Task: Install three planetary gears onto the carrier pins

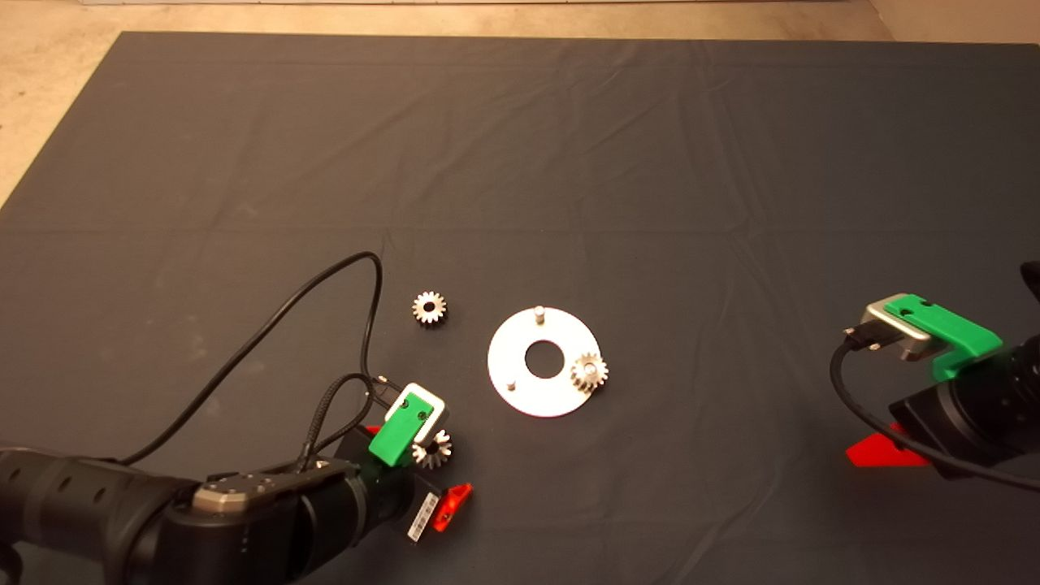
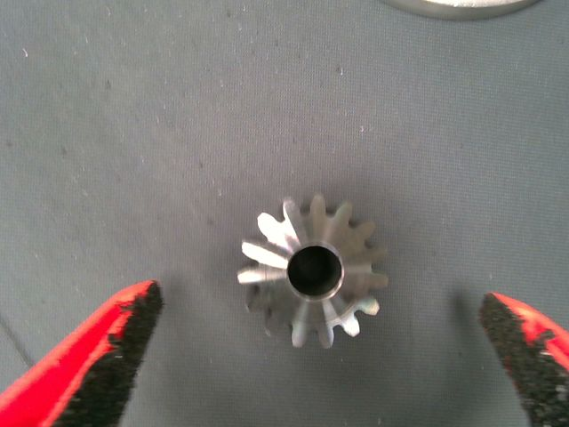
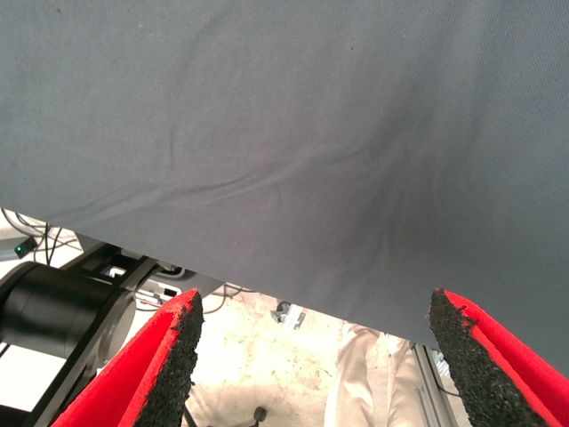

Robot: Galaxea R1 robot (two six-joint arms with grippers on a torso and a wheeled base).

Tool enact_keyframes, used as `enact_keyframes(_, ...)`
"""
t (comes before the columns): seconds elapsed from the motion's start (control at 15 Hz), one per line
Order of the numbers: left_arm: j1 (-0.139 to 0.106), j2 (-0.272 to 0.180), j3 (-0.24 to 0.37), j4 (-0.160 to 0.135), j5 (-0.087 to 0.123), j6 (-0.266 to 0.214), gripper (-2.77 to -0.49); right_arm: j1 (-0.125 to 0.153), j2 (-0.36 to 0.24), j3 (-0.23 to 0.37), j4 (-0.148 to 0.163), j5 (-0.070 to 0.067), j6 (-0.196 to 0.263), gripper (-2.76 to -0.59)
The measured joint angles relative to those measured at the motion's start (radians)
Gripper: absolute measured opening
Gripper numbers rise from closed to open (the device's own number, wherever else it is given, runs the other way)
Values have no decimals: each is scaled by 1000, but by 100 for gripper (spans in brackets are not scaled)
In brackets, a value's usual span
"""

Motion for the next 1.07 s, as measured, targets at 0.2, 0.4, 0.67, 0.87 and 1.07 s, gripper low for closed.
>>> enact_keyframes(0.2, 0, 0, 0, 1, 0, 23, -85, 10, 0, 0, 10, -1, 0, -149)
enact_keyframes(0.4, 0, 0, 0, 1, 0, 24, -95, 21, 0, 2, 15, 0, 0, -149)
enact_keyframes(0.67, 0, 0, 0, 19, 0, 24, -116, 24, 0, 2, 20, -1, 0, -149)
enact_keyframes(0.87, 0, 0, 0, 22, 0, 24, -127, 27, -1, 2, 22, -1, 0, -149)
enact_keyframes(1.07, 0, 0, 0, 39, 0, 24, -141, 27, -2, 3, 23, -1, 0, -149)
